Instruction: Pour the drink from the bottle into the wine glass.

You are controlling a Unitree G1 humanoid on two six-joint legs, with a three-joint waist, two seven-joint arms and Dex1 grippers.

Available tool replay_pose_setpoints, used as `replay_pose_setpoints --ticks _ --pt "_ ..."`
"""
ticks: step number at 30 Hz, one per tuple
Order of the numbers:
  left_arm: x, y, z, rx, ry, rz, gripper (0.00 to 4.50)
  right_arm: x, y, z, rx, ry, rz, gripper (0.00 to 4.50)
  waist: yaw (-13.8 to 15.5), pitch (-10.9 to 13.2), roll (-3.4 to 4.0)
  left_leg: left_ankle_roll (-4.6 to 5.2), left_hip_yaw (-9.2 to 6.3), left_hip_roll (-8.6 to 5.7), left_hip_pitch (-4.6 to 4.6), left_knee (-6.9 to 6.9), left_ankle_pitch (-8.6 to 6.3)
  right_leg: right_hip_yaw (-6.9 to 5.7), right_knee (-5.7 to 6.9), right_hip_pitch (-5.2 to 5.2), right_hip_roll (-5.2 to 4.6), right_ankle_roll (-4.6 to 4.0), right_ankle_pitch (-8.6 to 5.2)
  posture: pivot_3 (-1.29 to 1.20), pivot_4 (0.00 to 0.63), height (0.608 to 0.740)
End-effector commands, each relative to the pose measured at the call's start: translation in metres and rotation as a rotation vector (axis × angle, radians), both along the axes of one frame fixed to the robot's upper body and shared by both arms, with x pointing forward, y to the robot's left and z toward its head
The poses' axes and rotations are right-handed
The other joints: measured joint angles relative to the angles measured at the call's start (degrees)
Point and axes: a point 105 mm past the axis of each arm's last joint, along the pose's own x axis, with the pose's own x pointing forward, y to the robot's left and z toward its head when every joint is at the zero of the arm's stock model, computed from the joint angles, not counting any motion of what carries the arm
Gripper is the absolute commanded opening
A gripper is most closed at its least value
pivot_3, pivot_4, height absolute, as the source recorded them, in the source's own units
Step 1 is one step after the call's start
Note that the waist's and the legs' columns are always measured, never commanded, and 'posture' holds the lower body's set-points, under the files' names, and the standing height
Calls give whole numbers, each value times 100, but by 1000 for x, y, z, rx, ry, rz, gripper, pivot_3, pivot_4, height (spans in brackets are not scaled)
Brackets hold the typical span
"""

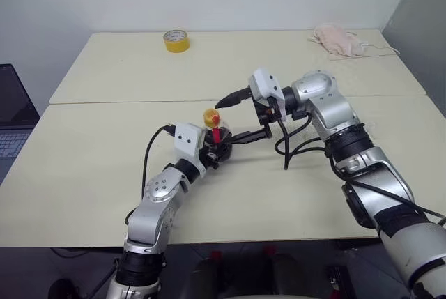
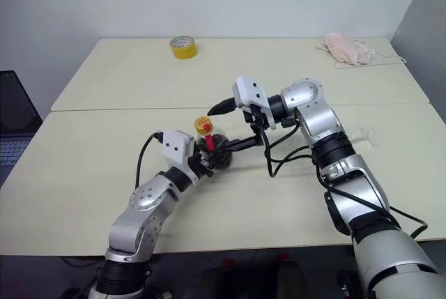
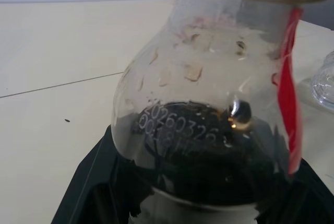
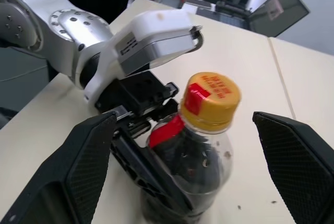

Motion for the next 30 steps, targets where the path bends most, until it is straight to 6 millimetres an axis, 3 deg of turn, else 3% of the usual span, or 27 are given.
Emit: replay_pose_setpoints --ticks 1,6,12,19,22,30 --pt "0 4 16 -13 -61 17 2606 3 -13 20 79 -63 -88 4474 11 0 0 0 1 -1 -1 1 0 0 -1 0 -1 0 0 0 150 740" --pt "1 7 16 -15 -62 30 2606 8 -25 52 288 -102 -267 4474 10 0 0 0 5 0 -1 -1 0 2 1 -3 -1 0 0 0 150 740" --pt "4 7 16 -11 -63 43 2606 -19 -19 61 439 -14 -317 4474 23 0 0 0 2 0 -2 0 0 1 1 0 -2 0 0 0 150 740" --pt "10 13 15 -2 -58 77 2606 -16 14 44 557 106 -636 4474 0 -1 1 0 3 0 -2 -1 0 6 11 -6 0 0 0 0 150 740" --pt "10 12 14 -1 -58 75 2606 -21 28 39 553 115 -646 4474 1 -1 1 0 3 -3 -2 1 0 6 10 -7 -1 0 0 0 150 740" --pt "8 12 13 -1 -55 75 2606 -28 41 28 473 104 -611 4474 -4 -1 1 0 3 -3 -2 0 0 5 8 -6 0 0 0 0 150 740"
